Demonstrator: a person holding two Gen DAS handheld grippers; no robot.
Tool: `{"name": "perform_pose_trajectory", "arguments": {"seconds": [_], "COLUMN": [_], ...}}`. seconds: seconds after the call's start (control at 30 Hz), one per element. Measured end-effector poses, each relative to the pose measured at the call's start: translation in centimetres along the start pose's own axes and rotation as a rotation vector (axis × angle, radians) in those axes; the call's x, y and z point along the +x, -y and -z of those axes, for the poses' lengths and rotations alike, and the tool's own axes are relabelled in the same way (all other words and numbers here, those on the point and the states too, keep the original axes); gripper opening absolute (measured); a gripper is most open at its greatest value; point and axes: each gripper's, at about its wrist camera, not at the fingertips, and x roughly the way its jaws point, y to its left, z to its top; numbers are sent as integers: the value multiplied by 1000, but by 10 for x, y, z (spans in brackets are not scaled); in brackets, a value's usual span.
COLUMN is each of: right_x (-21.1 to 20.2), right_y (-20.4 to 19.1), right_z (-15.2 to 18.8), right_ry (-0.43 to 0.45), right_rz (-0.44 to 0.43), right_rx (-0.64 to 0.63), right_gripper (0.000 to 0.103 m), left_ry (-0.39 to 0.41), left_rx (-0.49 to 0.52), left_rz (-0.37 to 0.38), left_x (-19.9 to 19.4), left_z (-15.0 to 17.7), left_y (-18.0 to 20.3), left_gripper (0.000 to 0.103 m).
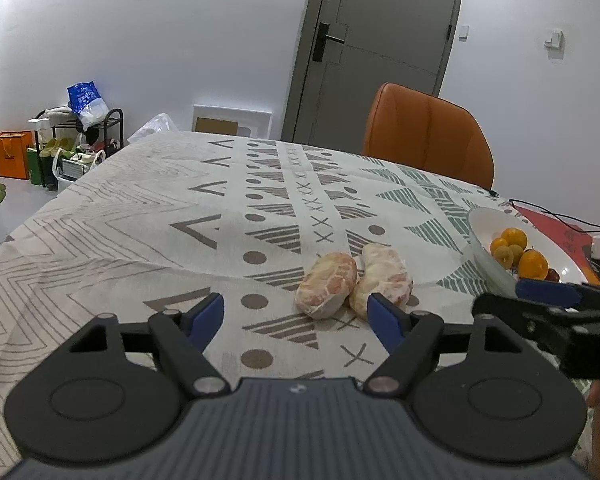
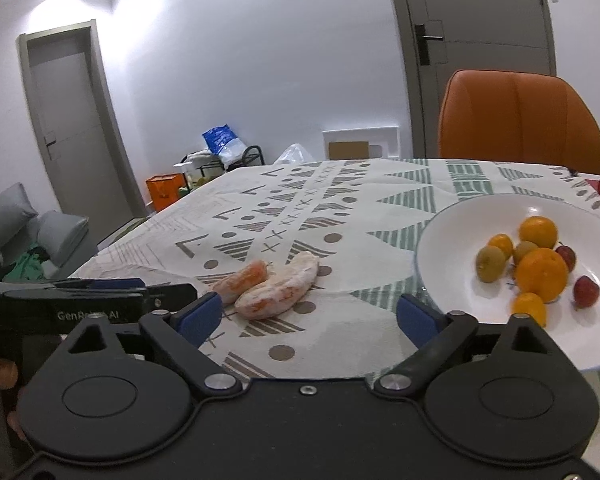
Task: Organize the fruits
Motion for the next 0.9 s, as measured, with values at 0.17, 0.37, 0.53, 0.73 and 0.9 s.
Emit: {"name": "perform_pose_trajectory", "arguments": {"seconds": [0.17,0.37,0.53,0.73,0.9], "right_x": [11,27,41,55,65], "right_y": [-2,-8,-14,-22,-28], "right_z": [-2,-8,-11,-11,-10], "right_ry": [-23,-56,-88,-115,-129], "right_rz": [-8,-34,-54,-57,-52], "right_rx": [-14,-51,-81,-116,-136], "right_gripper": [82,78,78,72,67], "left_ry": [-4,8,14,15,14], "left_rx": [0,-5,-28,-34,-33], "left_rz": [2,-9,-30,-45,-56], "left_x": [2,0,-3,-5,-5], "left_z": [1,-4,-8,-10,-11], "left_y": [-2,-8,-18,-26,-29], "left_gripper": [74,67,60,57,57]}}
